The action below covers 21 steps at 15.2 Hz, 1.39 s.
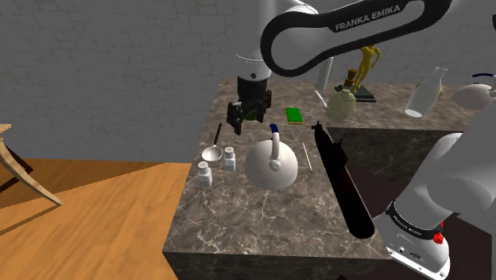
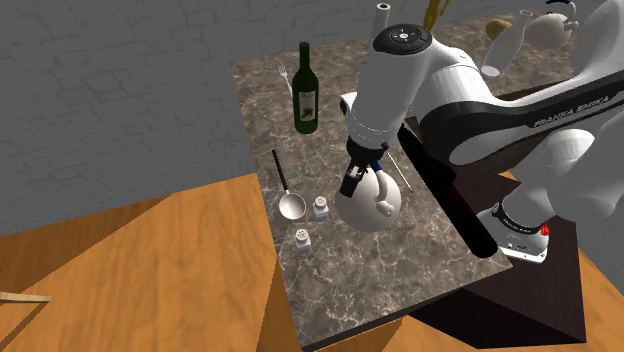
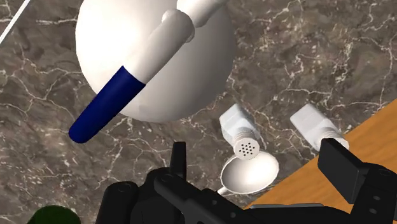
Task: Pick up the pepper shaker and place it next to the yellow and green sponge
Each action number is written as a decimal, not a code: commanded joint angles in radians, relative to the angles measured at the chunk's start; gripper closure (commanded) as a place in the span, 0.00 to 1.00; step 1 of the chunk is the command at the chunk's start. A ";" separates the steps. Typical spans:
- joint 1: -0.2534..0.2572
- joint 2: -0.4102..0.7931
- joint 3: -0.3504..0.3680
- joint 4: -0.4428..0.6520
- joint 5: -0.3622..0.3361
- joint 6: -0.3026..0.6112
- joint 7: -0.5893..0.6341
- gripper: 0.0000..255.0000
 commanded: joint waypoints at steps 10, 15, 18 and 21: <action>0.124 0.473 0.056 0.371 -0.200 -0.016 0.248 0.00; 0.170 0.584 0.044 0.459 -0.238 -0.016 0.286 0.00; 0.170 0.596 0.040 0.435 -0.245 0.019 0.291 0.00; 0.171 0.607 0.037 0.416 -0.252 0.048 0.295 0.00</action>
